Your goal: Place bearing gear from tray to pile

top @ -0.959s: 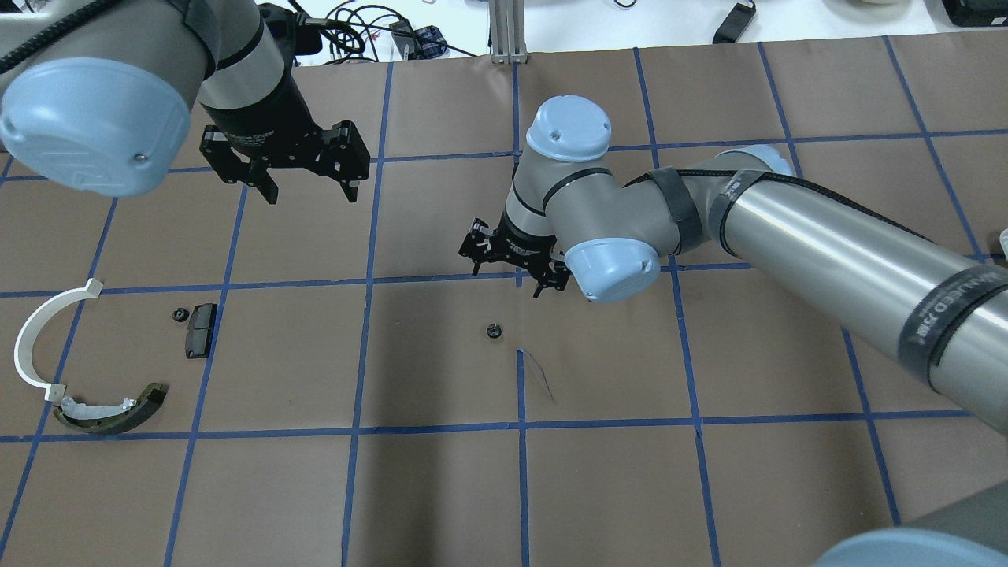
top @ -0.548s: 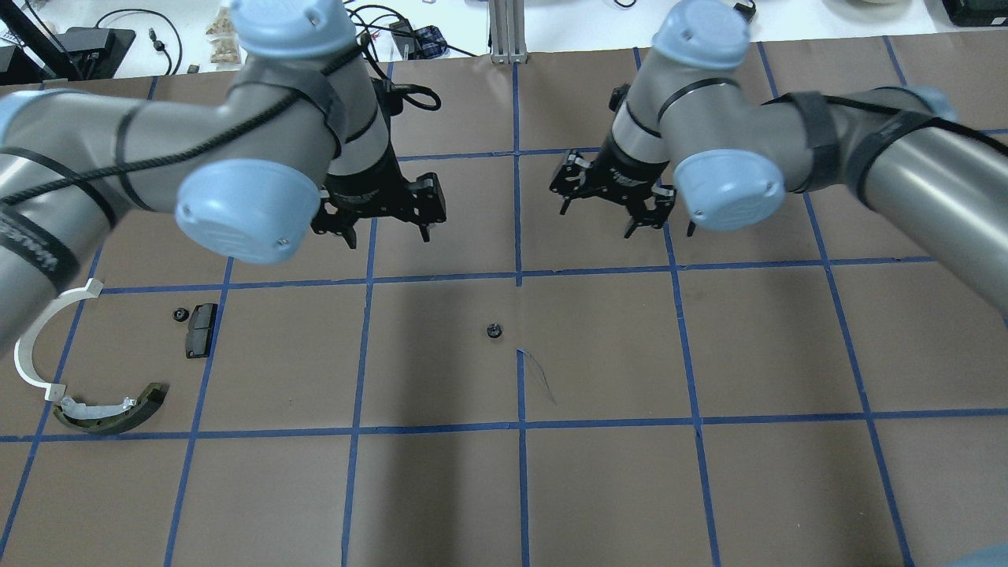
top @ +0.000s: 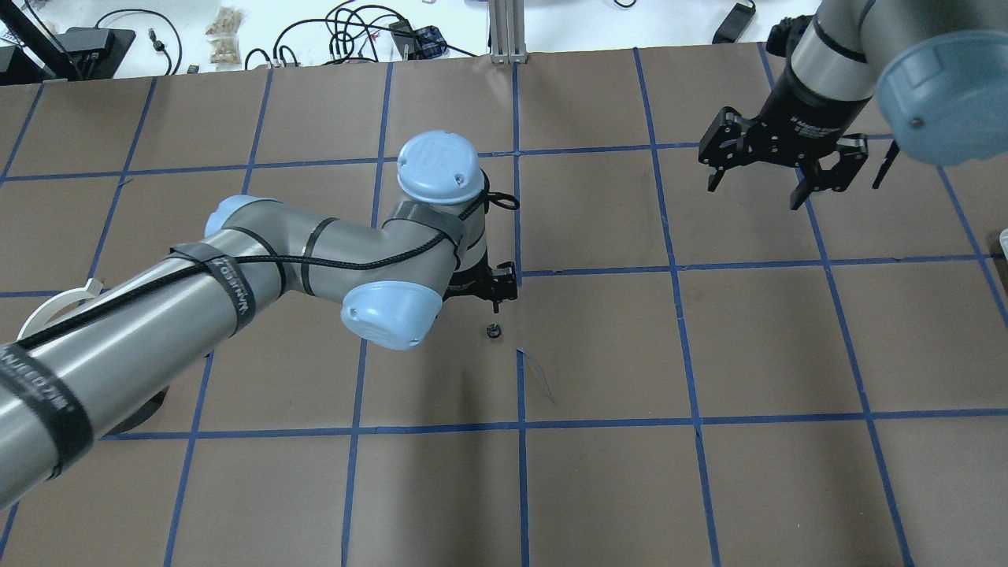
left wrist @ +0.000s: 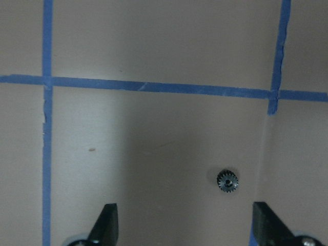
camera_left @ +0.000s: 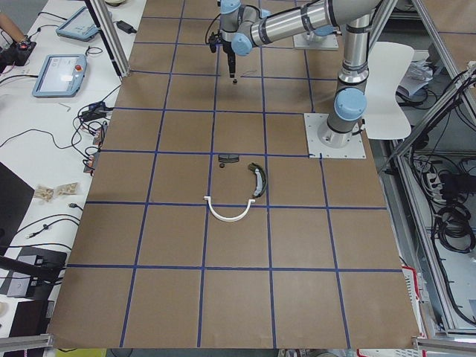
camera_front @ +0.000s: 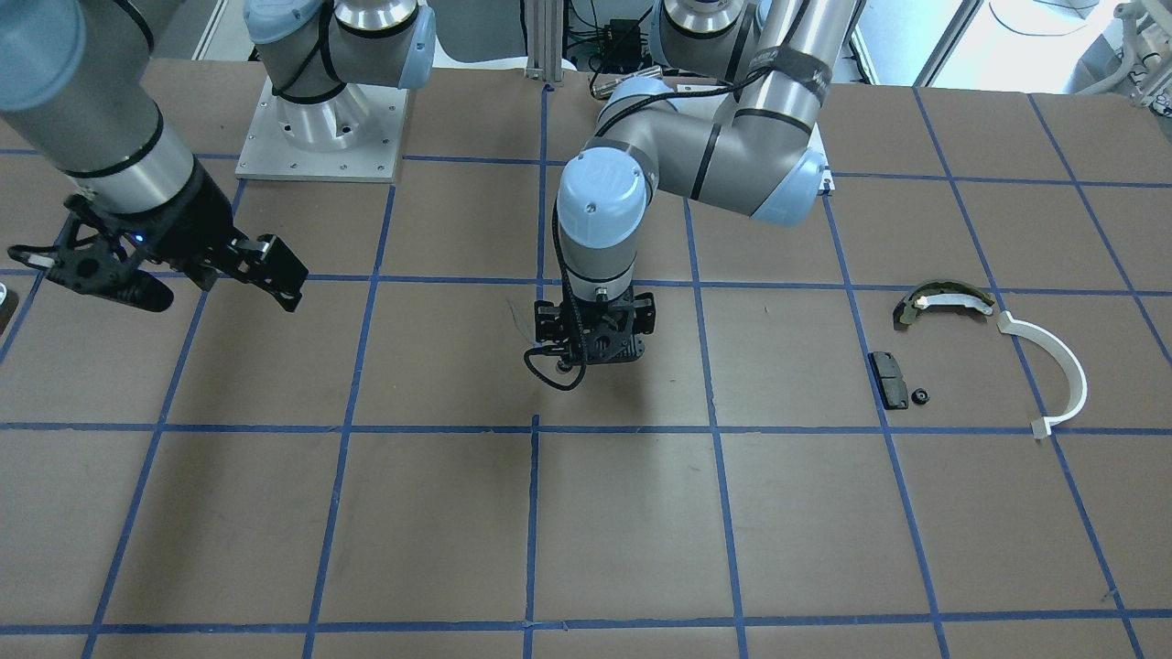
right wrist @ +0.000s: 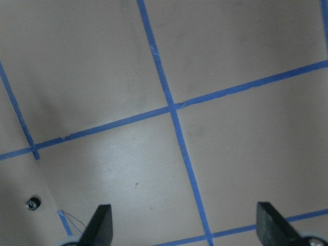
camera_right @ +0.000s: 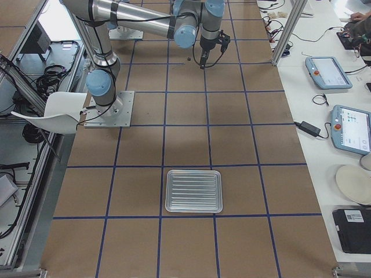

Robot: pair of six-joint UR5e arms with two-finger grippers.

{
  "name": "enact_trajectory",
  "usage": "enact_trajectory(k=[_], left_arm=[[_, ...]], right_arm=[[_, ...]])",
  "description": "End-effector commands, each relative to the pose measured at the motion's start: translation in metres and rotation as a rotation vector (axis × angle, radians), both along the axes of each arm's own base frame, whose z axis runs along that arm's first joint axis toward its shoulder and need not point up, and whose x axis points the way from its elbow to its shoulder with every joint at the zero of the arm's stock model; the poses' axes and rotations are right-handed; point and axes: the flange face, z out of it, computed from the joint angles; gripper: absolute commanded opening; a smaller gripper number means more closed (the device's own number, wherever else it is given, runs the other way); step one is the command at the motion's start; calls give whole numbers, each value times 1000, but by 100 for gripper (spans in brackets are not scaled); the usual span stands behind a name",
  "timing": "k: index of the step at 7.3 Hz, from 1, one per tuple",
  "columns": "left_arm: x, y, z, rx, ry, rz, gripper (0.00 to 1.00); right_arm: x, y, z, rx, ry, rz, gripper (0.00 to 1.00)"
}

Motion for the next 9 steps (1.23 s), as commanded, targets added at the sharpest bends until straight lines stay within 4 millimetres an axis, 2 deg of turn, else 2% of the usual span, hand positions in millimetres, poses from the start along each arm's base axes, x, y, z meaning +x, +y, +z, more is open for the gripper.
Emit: enact_trajectory(k=[1,2,3,4,5,6,7,8,9], left_arm=[[-20,1,-44,-14,11,31,91],[-21,3,-51,-10,17,26,87],[-21,3,-51,-10,17,15,62],[-21,4,-52,-7,16,16,43],[-21,3,-52,-6,19,15,12],[-21,2,-52,-10,20,15,0],[-21,1,-44,-22,27,15,0],[-19,-7,-21,-62,46,13,0],[-12,-28,12,-96,61,-33,0]], right_arm=[[-6,13,24,33,35,-1,100],[-1,16,36,9,39,5,100],[10,17,41,0,40,35,100],[14,19,42,2,56,50,100],[18,20,40,6,71,67,100],[19,20,38,8,65,86,100],[19,21,43,-1,71,115,100],[19,19,41,2,70,129,100],[19,19,41,-2,66,131,100]])
